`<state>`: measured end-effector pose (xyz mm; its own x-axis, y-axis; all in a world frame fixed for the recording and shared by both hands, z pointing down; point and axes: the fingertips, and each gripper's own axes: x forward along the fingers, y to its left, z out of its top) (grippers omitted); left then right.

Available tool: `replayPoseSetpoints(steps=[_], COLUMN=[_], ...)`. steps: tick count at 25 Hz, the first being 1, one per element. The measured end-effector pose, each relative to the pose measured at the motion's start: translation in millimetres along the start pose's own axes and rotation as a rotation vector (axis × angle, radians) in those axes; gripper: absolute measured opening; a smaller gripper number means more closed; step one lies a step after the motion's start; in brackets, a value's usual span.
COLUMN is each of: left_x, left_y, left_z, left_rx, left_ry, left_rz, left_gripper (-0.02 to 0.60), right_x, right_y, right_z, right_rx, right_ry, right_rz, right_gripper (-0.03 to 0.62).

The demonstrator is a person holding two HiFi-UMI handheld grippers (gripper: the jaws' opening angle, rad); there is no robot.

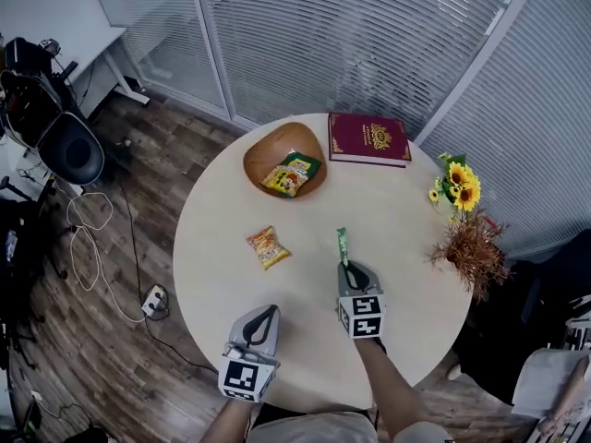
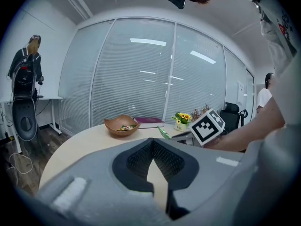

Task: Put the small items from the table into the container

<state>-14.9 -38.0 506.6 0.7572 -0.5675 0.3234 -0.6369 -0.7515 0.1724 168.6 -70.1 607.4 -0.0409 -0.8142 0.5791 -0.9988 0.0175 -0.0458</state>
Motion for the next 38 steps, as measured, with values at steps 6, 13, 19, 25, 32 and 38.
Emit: replayPoseSetpoints(steps=[6,13,19,25,32,38], left_x=[-4,-15,-15,-12,-3,0], left_y=[21,37,52,63,62,67], left_z=[10,1,-16,-16,-14,-5], left_rx=[0.014,0.014,-0.009,-0.034,-0.025,-0.032], left_ry=[-0.043,-0.032,0.000,0.000,0.004,-0.004], left_rz=[0.040,0.087,0.107,0.117,0.110,0.113], left_gripper=[-0.005,-0.005,-0.005,-0.005,-0.005,-0.005], right_x=[67,166,211,221,219,165], right_y=[41,58,64,71,65,70], right_z=[109,153,146,135,130,169], right_rx=[-0.157,-0.235,-0.318,-0.346,-0.377,-0.300], right_ry=[-0.084,0.063,0.181,0.236,0.228,0.000], right_rz=[0.114,0.114,0.107,0.134,0.138,0.136], right_gripper=[0.041,0.041,0.043,0.046,0.097,0.065])
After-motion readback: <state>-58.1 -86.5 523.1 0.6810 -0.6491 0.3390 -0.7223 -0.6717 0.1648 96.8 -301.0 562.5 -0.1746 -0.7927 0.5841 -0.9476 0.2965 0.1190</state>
